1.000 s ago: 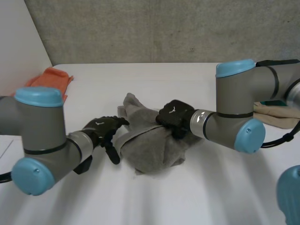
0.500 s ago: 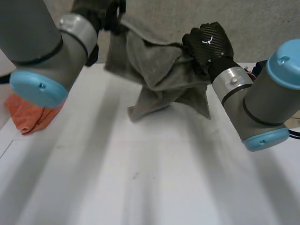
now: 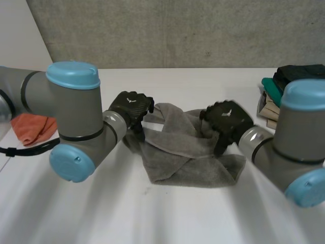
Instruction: Fold the laundry.
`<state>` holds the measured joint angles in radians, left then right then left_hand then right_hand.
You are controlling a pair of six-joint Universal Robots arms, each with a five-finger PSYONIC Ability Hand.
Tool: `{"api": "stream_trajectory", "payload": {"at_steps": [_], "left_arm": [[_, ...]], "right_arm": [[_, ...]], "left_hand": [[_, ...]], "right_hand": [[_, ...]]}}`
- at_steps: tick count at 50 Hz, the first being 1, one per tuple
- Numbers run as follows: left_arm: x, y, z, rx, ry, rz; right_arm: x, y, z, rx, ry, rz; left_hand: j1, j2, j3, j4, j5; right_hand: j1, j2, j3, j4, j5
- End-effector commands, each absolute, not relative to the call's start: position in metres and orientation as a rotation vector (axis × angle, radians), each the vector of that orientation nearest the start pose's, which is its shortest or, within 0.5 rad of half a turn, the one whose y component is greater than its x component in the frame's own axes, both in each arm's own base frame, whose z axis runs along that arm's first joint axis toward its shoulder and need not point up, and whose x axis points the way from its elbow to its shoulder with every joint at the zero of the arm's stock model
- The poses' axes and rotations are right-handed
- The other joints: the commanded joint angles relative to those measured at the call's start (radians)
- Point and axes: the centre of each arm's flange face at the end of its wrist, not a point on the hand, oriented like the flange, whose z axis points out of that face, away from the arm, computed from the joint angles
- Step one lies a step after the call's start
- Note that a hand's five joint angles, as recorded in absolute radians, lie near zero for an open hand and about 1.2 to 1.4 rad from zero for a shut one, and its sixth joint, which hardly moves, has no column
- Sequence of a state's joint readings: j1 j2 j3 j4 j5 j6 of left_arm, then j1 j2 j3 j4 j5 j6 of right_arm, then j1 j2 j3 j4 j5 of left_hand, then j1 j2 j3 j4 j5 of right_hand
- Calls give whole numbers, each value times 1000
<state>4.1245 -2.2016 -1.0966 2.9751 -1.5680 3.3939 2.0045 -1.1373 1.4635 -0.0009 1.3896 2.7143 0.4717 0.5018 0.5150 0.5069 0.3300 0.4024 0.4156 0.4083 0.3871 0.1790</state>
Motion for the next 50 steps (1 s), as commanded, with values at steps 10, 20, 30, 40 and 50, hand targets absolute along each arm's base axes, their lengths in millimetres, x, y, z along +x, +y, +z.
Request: {"api": "stream_trajectory", "payload": {"at_steps": [10, 20, 30, 40, 50], "left_arm": [[-281, -280, 215, 966, 2548, -1918], [-248, -305, 189, 902, 2625, -1886], [-242, -324, 160, 944, 2735, -1829], [-274, -327, 145, 1084, 2740, -1847], [-323, -299, 140, 1190, 2803, -1743]], "right_arm": [[279, -297, 215, -1338, 2190, -1595], [287, -312, 170, -1596, 2130, -1586], [299, -321, 155, -1392, 2091, -1709], [306, -287, 272, -1159, 1828, -1977], [288, -269, 358, -949, 1637, -2151]], "left_hand": [[-252, -283, -296, -288, -285], [-291, -321, -334, -326, -323], [-296, -327, -340, -332, -329], [-297, -327, -340, -332, -330], [375, 345, 331, 340, 342]], "right_hand": [[-22, -36, -28, -7, 27], [7, -6, 1, 22, 56], [993, 979, 987, 1008, 1041], [994, 981, 988, 1009, 1043], [994, 981, 988, 1009, 1043]]}}
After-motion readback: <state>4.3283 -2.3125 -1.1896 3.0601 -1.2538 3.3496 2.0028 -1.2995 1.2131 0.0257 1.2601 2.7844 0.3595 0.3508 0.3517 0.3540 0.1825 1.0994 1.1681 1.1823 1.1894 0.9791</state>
